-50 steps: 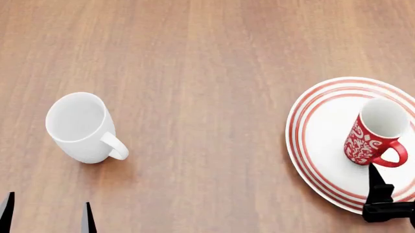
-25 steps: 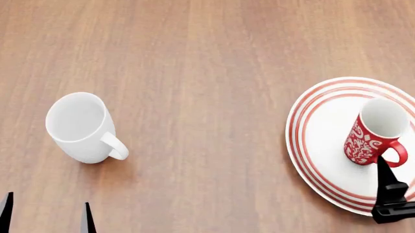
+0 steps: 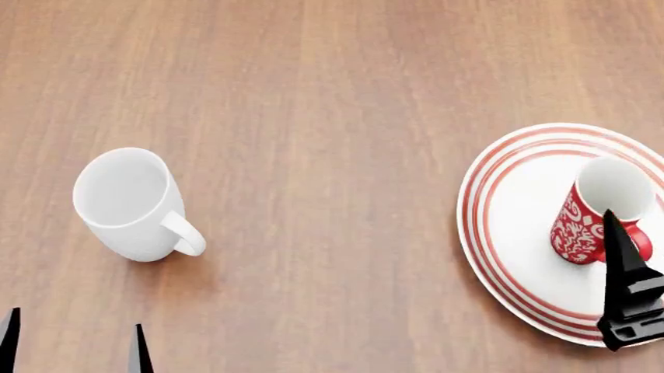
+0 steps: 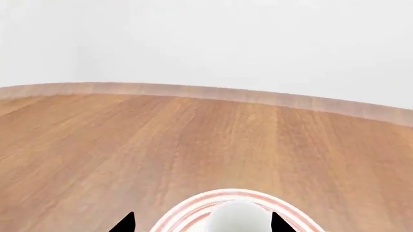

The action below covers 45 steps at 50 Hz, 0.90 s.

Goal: Pick up the red mug and put it on the plate

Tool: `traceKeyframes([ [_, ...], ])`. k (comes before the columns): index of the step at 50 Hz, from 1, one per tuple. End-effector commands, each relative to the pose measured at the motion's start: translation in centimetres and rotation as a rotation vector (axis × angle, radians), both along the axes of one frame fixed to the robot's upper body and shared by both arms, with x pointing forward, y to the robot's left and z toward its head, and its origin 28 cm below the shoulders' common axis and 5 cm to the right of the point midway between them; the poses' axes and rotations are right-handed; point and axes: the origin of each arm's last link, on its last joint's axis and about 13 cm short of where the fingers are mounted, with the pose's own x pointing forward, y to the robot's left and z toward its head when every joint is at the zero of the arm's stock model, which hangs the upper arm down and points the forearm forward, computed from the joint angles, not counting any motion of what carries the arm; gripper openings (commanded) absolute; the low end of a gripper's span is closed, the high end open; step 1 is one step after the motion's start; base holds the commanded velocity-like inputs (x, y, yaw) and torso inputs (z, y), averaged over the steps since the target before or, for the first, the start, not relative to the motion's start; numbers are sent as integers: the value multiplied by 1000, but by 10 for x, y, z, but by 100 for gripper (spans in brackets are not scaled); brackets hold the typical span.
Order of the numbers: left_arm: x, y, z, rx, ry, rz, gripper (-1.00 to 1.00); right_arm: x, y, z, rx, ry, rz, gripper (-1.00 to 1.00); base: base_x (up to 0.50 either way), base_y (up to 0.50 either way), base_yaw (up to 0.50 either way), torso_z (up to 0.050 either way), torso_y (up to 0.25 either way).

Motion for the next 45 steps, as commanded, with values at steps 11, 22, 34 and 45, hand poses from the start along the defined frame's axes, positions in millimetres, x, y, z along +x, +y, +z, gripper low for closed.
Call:
traceKeyframes([
  [11,0,0,0,2,-4,0,100,-25,26,48,-75,-183,144,100,0,0,0,0,0],
  [22,0,0,0,3,-5,0,100,-41,40,69,-120,-271,203,100,0,0,0,0,0],
  [34,0,0,0,3,-5,1,100,-54,51,83,-157,-337,259,100,0,0,0,0,0],
  [45,0,0,0,2,-3,3,100,-67,62,93,-195,-398,318,100,0,0,0,0,0],
])
